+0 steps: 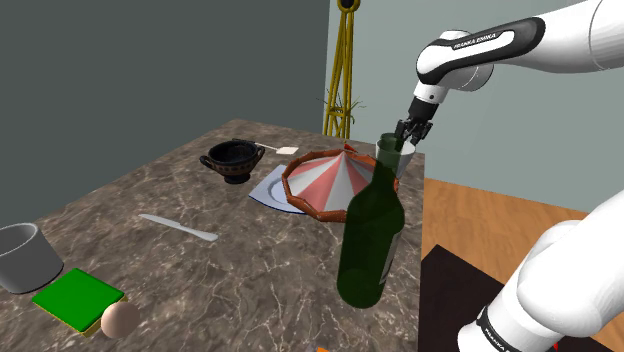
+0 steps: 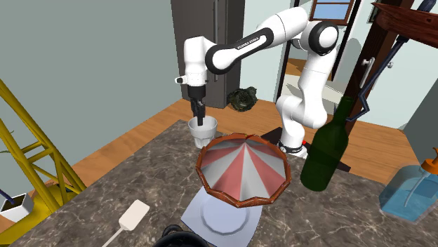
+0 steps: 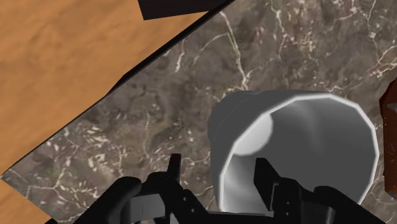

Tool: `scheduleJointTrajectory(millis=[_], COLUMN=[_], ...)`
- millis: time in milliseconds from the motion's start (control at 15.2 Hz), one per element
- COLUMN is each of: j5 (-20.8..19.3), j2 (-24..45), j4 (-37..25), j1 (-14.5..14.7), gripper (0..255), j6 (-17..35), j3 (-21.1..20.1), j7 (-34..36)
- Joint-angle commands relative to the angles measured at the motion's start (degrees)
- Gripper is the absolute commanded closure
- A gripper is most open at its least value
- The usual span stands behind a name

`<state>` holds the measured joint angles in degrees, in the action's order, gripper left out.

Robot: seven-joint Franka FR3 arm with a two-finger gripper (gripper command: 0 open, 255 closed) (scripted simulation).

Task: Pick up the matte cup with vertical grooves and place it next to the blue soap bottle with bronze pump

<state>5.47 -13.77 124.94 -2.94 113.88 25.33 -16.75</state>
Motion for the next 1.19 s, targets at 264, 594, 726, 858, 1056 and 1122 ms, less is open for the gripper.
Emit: scheduleJointTrajectory(millis=[264,594,726,858,1056,1122], j5=[0.0,-0.1,-0.27,-0.41,-0.57,-0.61], j2=[0.0,-0.18,-0.48,-0.74,-1.03,-1.1], j4=[0.0,-0.6,-1.86,-3.16,-5.19,-5.9], j1=[0.0,0.0,0.0,0.0,0.03,0.04], gripper=[255,255,255,255,255,255], j6=[0.0,-0.75,-2.26,-3.77,-6.04,-6.79], j3=[0.0,-0.06,-0.19,-0.31,-0.46,-0.51], j7=[0.0,0.18,0.52,0.84,1.29,1.43])
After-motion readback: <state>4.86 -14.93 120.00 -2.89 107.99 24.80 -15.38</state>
